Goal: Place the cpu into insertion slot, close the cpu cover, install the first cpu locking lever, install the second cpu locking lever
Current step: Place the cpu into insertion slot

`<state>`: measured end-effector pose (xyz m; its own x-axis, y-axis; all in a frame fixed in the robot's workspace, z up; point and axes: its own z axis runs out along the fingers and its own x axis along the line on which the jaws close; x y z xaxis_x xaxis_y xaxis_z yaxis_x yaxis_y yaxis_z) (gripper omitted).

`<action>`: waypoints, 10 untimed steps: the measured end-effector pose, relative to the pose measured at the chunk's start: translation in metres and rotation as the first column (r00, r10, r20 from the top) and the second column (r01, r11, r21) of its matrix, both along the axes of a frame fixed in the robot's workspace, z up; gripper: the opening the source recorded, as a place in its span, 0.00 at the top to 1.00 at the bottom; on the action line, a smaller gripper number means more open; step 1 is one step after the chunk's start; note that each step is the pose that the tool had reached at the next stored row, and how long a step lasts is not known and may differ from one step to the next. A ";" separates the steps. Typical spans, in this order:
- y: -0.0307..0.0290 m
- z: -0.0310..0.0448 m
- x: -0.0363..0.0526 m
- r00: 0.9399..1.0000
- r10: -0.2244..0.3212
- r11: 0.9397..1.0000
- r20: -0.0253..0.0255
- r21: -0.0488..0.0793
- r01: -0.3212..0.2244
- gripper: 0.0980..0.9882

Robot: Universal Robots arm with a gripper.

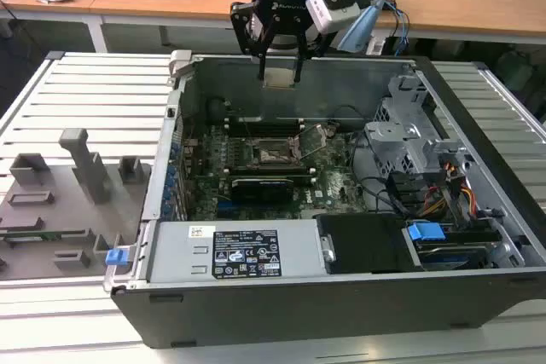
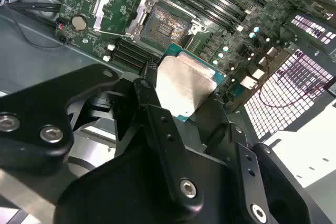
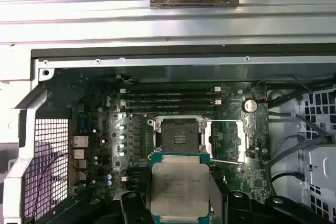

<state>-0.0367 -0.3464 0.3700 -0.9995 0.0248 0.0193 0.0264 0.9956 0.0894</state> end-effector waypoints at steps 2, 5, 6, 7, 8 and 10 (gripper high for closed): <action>0.0000 0.0000 -0.0002 1.000 -0.006 1.000 0.000 0.000 0.006 0.51; 0.0000 0.0000 -0.0005 1.000 -0.021 1.000 0.000 0.000 0.021 0.51; 0.0000 0.0000 -0.0006 1.000 -0.029 1.000 0.000 0.000 0.029 0.51; 0.0000 0.0000 -0.0006 0.999 -0.033 0.999 0.000 0.000 0.033 0.51; 0.0000 0.0000 -0.0006 0.999 -0.038 0.999 0.000 0.000 0.038 0.51; 0.0000 0.0000 -0.0006 0.999 -0.046 0.999 0.000 0.000 0.046 0.51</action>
<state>-0.0374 -0.3464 0.3700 -0.9973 0.0704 0.0193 0.0718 0.9934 0.0892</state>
